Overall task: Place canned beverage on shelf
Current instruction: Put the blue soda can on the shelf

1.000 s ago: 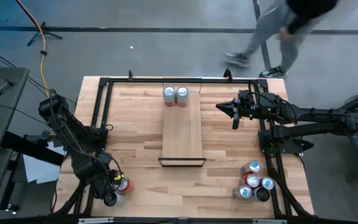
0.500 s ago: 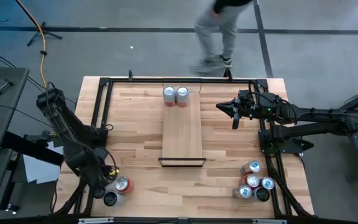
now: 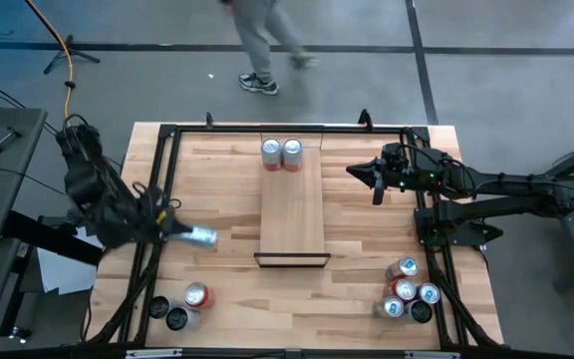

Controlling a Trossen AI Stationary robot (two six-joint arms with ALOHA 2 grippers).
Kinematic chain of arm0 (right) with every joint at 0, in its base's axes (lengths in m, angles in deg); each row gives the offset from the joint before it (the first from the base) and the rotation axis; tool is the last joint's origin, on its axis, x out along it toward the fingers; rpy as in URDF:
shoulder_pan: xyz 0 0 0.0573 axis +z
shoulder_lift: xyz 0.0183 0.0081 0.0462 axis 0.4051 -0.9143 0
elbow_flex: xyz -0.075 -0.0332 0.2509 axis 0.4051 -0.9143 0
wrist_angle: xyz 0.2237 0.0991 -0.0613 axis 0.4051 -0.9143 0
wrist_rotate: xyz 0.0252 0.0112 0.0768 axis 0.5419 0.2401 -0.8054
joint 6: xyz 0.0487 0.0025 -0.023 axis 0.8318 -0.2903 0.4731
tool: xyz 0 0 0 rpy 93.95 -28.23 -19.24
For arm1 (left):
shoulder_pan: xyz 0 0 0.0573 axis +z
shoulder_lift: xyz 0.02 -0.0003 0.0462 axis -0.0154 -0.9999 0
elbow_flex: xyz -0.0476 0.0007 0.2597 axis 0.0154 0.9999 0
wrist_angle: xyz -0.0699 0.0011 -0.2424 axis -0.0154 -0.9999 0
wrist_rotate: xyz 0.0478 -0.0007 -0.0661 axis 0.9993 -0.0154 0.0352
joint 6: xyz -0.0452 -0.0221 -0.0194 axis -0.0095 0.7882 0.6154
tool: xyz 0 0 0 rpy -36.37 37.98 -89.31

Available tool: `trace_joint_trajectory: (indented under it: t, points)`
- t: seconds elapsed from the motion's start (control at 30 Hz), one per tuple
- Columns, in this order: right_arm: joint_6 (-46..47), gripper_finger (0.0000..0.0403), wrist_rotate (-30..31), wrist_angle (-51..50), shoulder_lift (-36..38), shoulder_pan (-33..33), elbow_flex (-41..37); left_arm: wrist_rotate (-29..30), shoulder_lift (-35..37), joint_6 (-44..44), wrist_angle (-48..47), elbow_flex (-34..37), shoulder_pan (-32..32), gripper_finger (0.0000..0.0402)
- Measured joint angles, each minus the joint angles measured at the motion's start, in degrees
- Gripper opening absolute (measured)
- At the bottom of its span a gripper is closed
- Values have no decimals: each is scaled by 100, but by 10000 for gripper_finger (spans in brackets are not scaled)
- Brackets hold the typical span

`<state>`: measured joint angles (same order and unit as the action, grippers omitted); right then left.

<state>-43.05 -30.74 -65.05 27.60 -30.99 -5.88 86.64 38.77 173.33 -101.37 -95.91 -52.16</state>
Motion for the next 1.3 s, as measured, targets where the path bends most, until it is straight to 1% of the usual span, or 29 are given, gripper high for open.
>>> trace_joint_trajectory:
  t: [0.1,0.23,0.3,0.37,0.43,0.5,0.6,0.67,0.9,1.07,1.13,1.3]
  points:
    - [5,0,0,145,-2,0,0,658,308,-569,217,0,303,191]
    - [-27,0,0,515,-2,0,0,1036,563,-1615,778,0,856,191]
    - [-31,0,0,739,-2,0,0,1056,588,-2248,1219,-32,1197,191]
    - [-43,0,0,932,0,0,0,943,512,-2971,1580,-181,1568,191]
    - [-46,0,0,1135,0,0,0,807,316,-3704,1919,-462,1958,191]
    - [-133,0,0,1303,0,0,0,658,8,-4409,2067,-840,2372,191]
    - [-252,0,1,1467,0,0,0,268,-593,-5412,1993,-1513,2996,191]
    - [-253,0,0,1523,-1,0,0,-129,-1040,-6056,1910,-1978,3451,191]
    - [-254,0,0,1529,-1,0,0,-1982,-2659,-7840,1179,-3369,5098,191]
    - [-133,0,0,1528,0,2,0,-3056,-3768,-8927,981,-4007,5846,191]
    - [-130,0,-2,1527,0,37,0,-3302,-4189,-9294,822,-4171,6017,191]
    - [15,0,-9,1476,0,175,0,-3402,-5054,-9976,577,-4242,6235,194]
